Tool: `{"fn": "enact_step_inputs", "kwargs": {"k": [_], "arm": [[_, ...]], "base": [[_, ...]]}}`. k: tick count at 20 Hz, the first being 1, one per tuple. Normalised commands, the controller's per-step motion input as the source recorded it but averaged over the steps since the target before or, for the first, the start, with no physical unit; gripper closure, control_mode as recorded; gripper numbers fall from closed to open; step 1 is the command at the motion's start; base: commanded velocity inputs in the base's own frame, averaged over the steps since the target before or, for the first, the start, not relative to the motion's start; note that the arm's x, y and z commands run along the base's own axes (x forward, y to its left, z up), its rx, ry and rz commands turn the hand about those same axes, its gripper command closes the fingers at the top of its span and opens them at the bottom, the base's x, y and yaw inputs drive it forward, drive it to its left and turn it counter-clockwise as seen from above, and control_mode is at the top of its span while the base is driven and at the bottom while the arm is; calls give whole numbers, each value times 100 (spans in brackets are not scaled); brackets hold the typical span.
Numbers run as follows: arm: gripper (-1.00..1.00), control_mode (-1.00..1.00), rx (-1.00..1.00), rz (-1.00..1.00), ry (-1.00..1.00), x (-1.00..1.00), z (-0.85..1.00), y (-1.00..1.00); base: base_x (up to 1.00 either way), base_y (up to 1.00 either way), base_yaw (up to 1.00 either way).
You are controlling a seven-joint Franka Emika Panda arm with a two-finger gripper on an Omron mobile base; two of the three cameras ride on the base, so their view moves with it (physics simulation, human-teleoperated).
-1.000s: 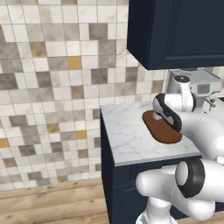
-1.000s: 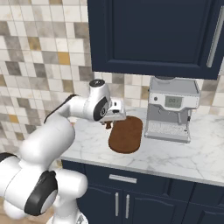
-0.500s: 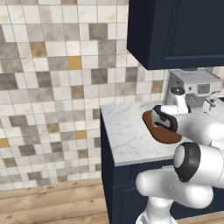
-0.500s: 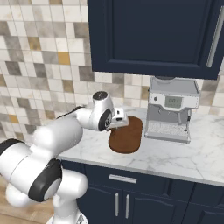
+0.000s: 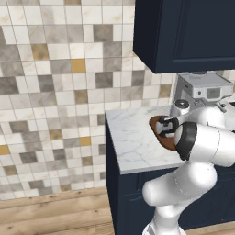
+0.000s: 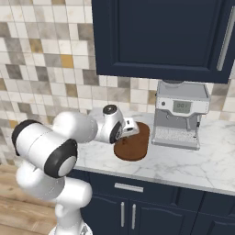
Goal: Retrieve the chicken drumstick from the fridge and place it on the cutting board.
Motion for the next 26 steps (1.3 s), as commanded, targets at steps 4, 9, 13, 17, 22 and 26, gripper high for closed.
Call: {"fn": "enact_step_inputs", "kwargs": {"k": [4, 9, 13, 17, 22, 26], "arm": [[100, -100, 0, 4, -3, 47, -19, -21], [-100, -100, 0, 3, -1, 24, -7, -17], [-100, -100, 0, 0, 0, 0, 0, 0], [-100, -100, 3, -1, 4, 28, 41, 2], [-100, -100, 4, 0, 0, -43, 98, 27], [-100, -100, 3, 0, 8, -100, 78, 39]], "base": [[0, 0, 0], [0, 0, 0], [0, 0, 0], [0, 0, 0], [0, 0, 0], [0, 0, 0]]}}
